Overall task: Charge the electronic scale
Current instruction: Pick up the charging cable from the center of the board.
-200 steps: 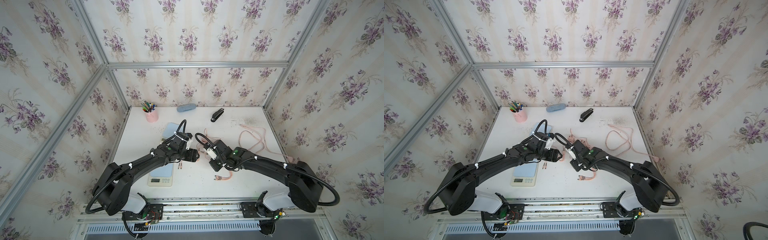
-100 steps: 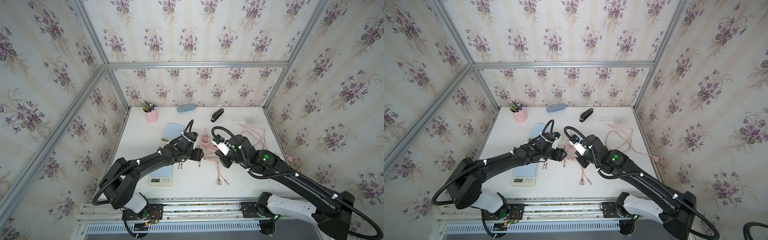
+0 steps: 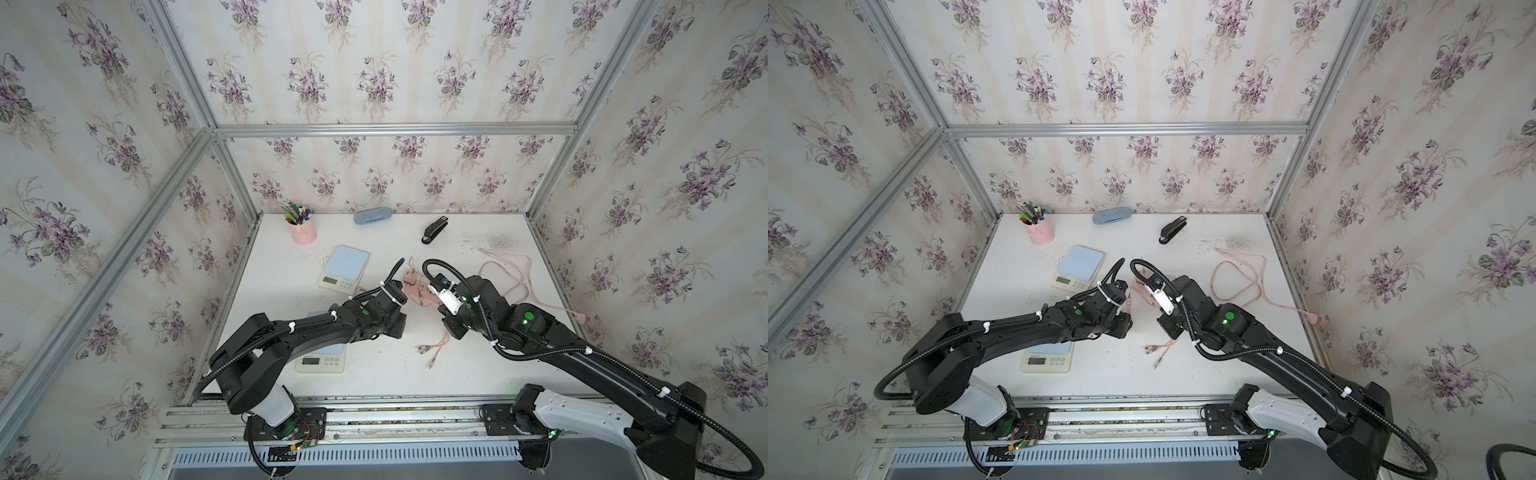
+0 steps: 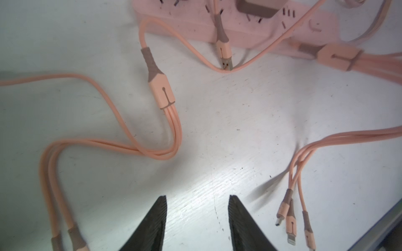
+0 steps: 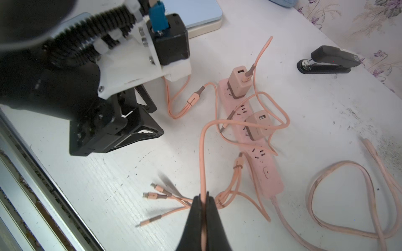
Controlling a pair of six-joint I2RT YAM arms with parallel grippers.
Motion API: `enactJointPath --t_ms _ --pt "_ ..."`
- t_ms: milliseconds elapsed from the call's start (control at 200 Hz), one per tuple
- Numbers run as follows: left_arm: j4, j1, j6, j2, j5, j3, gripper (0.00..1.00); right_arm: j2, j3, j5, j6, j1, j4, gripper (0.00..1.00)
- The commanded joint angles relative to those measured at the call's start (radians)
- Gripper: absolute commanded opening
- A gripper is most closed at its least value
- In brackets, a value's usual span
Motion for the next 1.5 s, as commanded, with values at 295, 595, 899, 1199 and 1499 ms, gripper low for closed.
enactJointPath --t_ms 295,595,899,1199,1499 --pt "0.242 -0.015 -0.123 0.128 -0.05 0.077 0.38 0.028 0.002 0.074 0.121 -0.008 -0.003 0.0" --pt "0.411 -0.011 -0.115 0.168 -0.132 0.121 0.56 -0.024 -0.05 0.027 0.144 -0.01 0.037 0.0" --pt "0.443 0.013 -0.106 0.198 -0.082 0.158 0.64 -0.157 0.022 -0.022 0.075 -0.012 0.034 0.0" --pt "0.504 0.012 -0.086 0.164 -0.036 0.136 0.64 -0.174 0.149 -0.056 -0.007 -0.013 -0.011 0.0" --pt "0.499 0.012 -0.118 0.139 -0.008 0.101 0.41 -0.185 0.194 0.002 0.01 -0.013 0.005 0.0"
